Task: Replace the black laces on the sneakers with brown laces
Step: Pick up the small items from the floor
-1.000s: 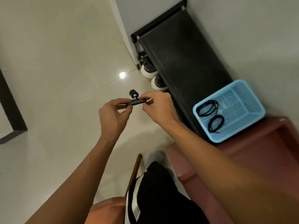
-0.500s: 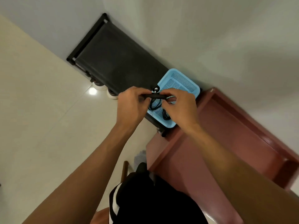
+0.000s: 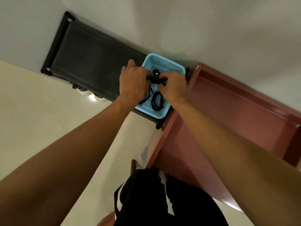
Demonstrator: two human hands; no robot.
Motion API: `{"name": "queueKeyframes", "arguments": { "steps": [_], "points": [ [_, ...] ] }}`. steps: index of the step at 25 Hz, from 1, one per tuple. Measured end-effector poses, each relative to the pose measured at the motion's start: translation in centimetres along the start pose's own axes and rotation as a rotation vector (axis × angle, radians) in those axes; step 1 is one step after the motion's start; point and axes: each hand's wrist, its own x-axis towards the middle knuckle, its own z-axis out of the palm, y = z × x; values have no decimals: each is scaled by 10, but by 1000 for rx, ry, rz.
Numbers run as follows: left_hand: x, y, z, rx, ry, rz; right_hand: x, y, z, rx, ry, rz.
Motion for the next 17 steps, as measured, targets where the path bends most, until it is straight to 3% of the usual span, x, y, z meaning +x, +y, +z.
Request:
{"name": "queueKeyframes", "arguments": {
  "steps": [10,17],
  "points": [
    [12,-13,24,233,42,122,7,0,13,-80,-42,-55],
    [2,-10,15,136,41,136,-3,-7,5,-46,-10,-37]
  ]
}}
